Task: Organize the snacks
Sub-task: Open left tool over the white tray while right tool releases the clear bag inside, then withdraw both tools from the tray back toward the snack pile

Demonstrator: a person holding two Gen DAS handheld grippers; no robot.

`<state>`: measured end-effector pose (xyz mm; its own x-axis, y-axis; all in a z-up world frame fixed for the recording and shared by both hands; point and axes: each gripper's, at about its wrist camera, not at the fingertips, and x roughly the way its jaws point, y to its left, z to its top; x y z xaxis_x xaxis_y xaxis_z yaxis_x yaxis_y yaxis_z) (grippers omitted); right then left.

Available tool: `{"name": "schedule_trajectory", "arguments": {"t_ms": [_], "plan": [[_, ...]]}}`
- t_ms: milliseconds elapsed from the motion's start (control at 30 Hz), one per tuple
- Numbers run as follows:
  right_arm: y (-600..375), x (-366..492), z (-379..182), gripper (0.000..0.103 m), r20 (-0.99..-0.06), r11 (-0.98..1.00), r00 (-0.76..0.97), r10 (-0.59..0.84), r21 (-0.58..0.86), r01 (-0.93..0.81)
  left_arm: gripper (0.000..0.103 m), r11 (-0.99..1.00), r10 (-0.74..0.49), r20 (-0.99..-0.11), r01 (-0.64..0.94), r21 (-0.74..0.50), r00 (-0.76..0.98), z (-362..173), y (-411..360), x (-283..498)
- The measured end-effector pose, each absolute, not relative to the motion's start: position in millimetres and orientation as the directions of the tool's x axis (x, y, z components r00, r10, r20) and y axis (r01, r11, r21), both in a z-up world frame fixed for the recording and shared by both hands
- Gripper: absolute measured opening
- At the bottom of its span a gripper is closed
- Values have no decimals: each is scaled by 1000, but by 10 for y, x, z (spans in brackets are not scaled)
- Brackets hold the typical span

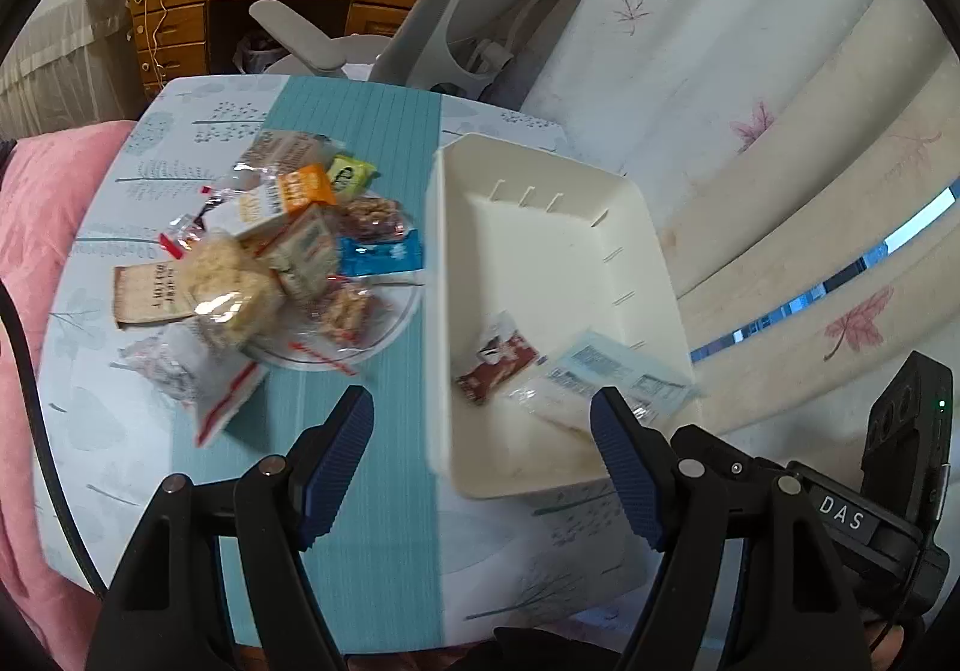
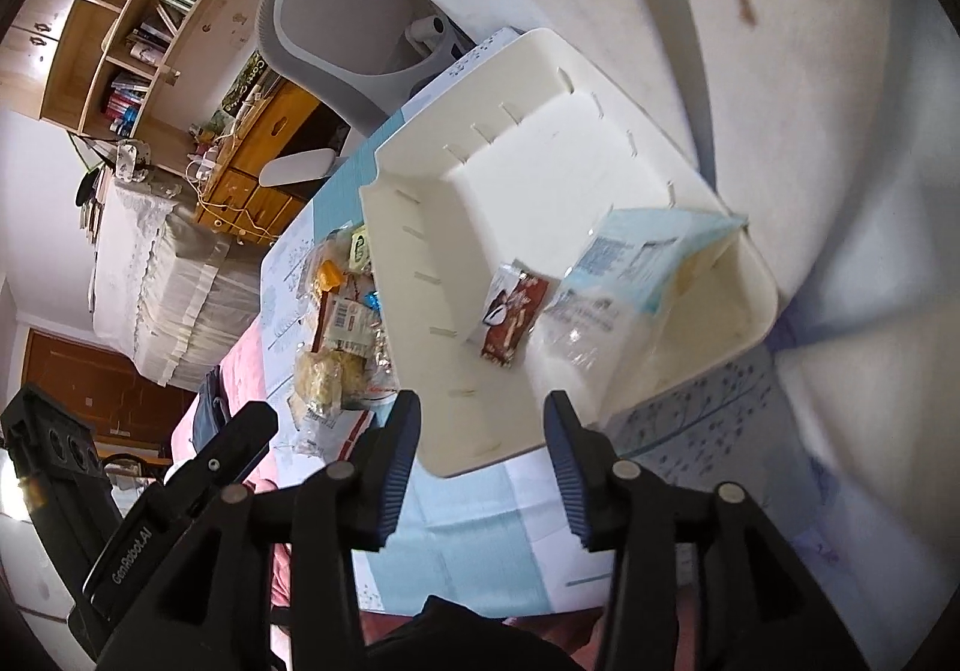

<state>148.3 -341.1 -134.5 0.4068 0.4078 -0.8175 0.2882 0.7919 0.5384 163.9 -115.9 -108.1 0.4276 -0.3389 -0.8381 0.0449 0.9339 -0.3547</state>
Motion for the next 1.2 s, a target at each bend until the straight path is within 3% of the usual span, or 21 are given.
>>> {"name": "schedule_trajectory", "arguments": {"t_ms": [867, 1200], "plan": [[-1954, 858, -1578, 43, -829, 780, 443, 341, 513, 358, 74, 954, -293, -890, 173, -246, 350, -1232, 257, 1302], [-1508, 802, -1822, 44, -835, 811, 405, 372, 505, 295, 74, 962, -262, -932, 151, -230, 251, -1441, 685, 1515]]}}
